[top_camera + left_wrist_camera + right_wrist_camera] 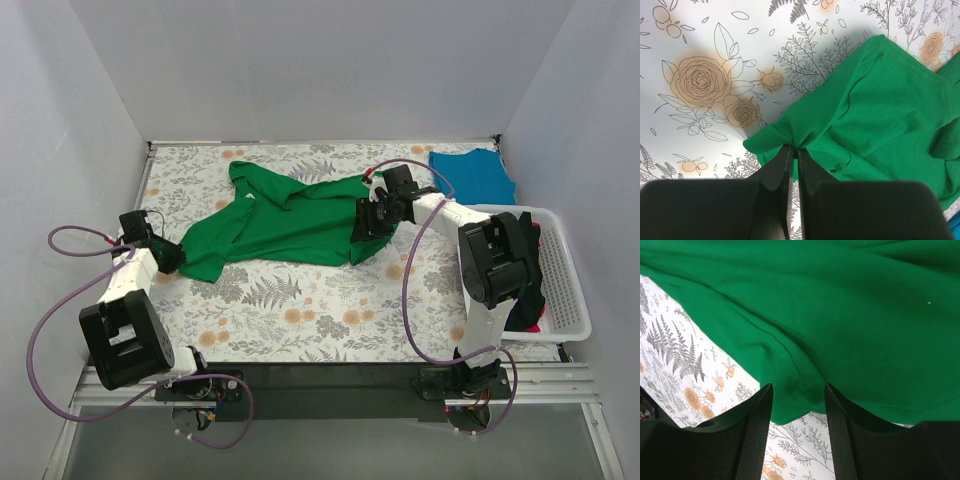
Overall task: Fold and stack the t-shirts
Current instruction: Flatten the tshirt out
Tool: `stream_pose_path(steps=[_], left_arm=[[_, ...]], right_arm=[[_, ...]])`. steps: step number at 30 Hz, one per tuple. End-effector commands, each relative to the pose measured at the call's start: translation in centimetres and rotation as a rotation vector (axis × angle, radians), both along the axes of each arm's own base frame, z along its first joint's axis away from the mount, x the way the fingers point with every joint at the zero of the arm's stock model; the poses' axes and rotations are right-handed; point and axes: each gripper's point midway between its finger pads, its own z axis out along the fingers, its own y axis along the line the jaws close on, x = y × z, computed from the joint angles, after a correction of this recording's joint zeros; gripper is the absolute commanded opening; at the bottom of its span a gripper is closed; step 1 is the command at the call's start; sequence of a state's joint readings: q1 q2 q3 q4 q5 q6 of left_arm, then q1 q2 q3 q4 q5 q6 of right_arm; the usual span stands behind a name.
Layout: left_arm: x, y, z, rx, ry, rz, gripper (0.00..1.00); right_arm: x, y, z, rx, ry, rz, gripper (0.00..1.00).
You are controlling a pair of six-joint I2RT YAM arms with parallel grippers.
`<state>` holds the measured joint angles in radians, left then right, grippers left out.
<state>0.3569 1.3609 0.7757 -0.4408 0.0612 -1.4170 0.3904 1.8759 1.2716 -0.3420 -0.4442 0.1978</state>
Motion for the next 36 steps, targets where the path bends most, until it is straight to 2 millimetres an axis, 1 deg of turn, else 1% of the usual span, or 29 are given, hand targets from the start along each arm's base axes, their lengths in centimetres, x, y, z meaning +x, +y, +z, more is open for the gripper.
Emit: stream_pose_path(steps=[1, 6, 9, 12, 16, 17, 19, 21, 22, 27, 29, 30, 31, 32, 33, 34, 35, 36], left_arm=[[0.2, -0.2, 1.5, 0.019, -0.046, -0.017, 0.0], [0.0, -0.4, 1.3, 0.022, -0.042, -0.024, 0.0], [-0.1, -0.3, 1.3, 0.026, -0.044, -0.024, 0.0], [-0.1, -0.4, 1.3, 0.026, -0.044, -0.025, 0.0], [0.0, -0.3, 1.5, 0.028, -0.049, -0.025, 0.0], [0.1, -0.3, 1.6, 0.029, -0.051, -0.026, 0.0], [0.1, -0.2, 1.7, 0.032, -0.051, -0.025, 0.0], [0.2, -0.2, 1.9, 0.034, -0.052, -0.024, 0.0], [0.3, -0.2, 2.0, 0.035, -0.054, -0.024, 0.0], [0.4, 0.0, 2.6, 0.044, -0.062, -0.021, 0.0], [0.3, 0.2, 2.8, 0.052, -0.059, -0.017, 0.0], [0.4, 0.3, 3.0, 0.057, -0.06, -0.014, 0.0], [0.2, 0.5, 3.1, 0.065, -0.052, -0.007, 0.0], [0.2, 0.6, 3.1, 0.069, -0.047, -0.003, 0.0], [0.1, 0.6, 3.3, 0.069, -0.044, 0.0, 0.0], [0.2, 0.6, 3.4, 0.069, -0.044, 0.0, 0.0], [0.1, 0.6, 3.4, 0.067, -0.038, 0.0, 0.0], [-0.2, 1.1, 3.3, 0.09, -0.023, 0.02, 0.0]], right_arm=[[1.9, 0.5, 1.1, 0.035, -0.045, -0.01, 0.52], [1.4, -0.3, -0.3, -0.009, -0.053, 0.013, 0.52], [0.4, -0.3, -1.2, 0.0, -0.022, 0.038, 0.52], [-0.4, -0.1, -1.5, 0.017, -0.004, 0.063, 0.48], [-1.2, 0.3, -0.8, 0.055, 0.004, 0.094, 0.36], [-1.4, 0.3, -0.5, 0.063, 0.003, 0.097, 0.31], [-1.7, 0.2, 0.1, 0.07, -0.002, 0.1, 0.16], [-1.9, 0.2, 0.7, 0.072, -0.013, 0.104, 0.08], [-2.0, 0.2, 1.0, 0.074, -0.017, 0.106, 0.03], [-3.2, 0.1, 2.7, 0.09, -0.023, 0.123, 0.01], [-4.1, 0.4, 3.6, 0.09, -0.026, 0.14, 0.01], [-4.8, 0.5, 3.7, 0.087, -0.022, 0.151, 0.01], [-5.7, 1.0, 4.0, 0.087, -0.022, 0.175, 0.01], [-6.6, 1.1, 4.6, 0.086, -0.027, 0.19, 0.01], [-7.6, 1.1, 4.4, 0.068, -0.022, 0.208, 0.01], [-9.2, 1.7, 4.4, 0.06, -0.015, 0.25, 0.01], [-10.3, 2.0, 5.1, 0.06, -0.026, 0.277, 0.01], [-12.1, 1.6, 4.5, 0.031, 0.009, 0.303, 0.01]])
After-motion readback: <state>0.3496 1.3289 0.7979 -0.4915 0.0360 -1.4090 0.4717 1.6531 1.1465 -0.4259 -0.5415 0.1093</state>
